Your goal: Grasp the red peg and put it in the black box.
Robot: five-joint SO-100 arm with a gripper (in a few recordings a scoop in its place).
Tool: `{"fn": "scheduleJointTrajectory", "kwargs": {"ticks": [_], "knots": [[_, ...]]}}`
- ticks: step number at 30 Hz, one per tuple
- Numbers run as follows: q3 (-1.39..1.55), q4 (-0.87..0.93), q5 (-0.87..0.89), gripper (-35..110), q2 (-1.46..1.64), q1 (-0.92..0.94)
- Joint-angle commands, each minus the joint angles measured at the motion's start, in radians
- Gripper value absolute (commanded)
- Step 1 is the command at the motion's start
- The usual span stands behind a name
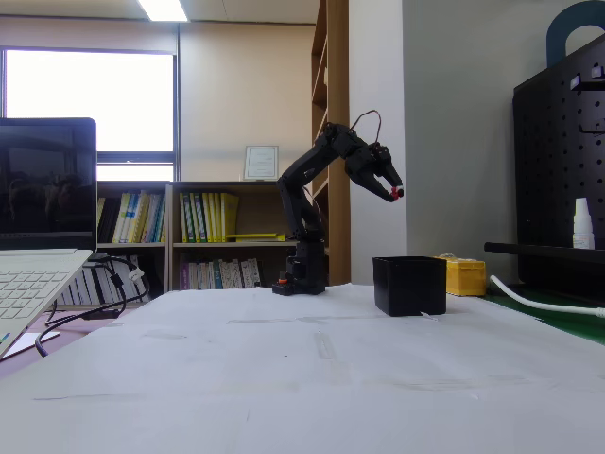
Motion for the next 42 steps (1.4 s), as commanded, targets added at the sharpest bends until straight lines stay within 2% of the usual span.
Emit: {"fn": "scheduleJointTrajectory", "kwargs": {"ticks": [1, 19, 42], "knots": [[0.018, -0.009, 0.025, 0, 0.043, -0.017], [0.023, 0.101, 0.166, 0, 0.253, -0.077], [0.063, 0.069, 0.25, 0, 0.377, -0.078]]}}
